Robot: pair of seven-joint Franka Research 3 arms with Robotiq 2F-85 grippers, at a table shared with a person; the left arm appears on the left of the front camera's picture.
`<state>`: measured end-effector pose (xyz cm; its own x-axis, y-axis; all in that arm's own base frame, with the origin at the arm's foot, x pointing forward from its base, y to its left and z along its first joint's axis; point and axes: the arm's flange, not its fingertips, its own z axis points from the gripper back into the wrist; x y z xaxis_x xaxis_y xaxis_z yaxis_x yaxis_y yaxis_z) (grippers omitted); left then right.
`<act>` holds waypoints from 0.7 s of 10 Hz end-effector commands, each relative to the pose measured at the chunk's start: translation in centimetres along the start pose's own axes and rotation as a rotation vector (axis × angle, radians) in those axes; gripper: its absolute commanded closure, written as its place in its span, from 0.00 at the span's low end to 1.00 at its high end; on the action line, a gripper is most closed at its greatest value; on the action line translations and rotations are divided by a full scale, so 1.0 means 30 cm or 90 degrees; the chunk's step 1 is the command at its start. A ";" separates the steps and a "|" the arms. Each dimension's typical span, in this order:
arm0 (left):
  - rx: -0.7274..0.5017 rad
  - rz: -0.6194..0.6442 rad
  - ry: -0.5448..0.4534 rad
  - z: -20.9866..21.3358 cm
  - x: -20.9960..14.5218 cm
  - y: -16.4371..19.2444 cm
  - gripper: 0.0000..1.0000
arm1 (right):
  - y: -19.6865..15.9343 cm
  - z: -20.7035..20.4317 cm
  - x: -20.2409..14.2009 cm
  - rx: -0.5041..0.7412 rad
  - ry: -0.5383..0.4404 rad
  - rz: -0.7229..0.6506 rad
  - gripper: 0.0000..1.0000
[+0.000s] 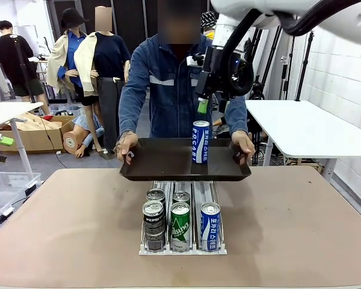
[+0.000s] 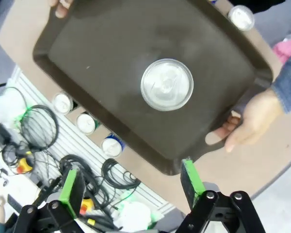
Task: Retrieve and hand over the desired beverage to the person.
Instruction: Pick up another can of the same type that the person held from the Automatic Can Dispenser.
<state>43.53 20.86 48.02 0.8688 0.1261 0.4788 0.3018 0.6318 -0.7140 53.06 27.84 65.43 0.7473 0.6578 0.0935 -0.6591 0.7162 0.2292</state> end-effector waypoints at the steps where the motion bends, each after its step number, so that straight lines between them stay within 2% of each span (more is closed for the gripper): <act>1: -0.003 -0.003 -0.002 0.006 -0.003 -0.003 0.00 | -0.035 -0.041 -0.146 0.029 -0.031 -0.024 0.00; 3: -0.003 -0.003 -0.002 0.006 -0.003 -0.003 0.00 | -0.128 -0.048 -0.233 0.087 -0.079 -0.057 0.00; 7: -0.003 -0.003 -0.002 0.006 -0.003 -0.003 0.00 | -0.261 -0.059 -0.469 0.188 -0.217 -0.124 0.00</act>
<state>43.52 20.89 48.01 0.8689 0.1266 0.4786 0.3013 0.6320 -0.7140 49.73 14.35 62.26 0.8778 0.4030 0.2588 -0.4787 0.7215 0.5003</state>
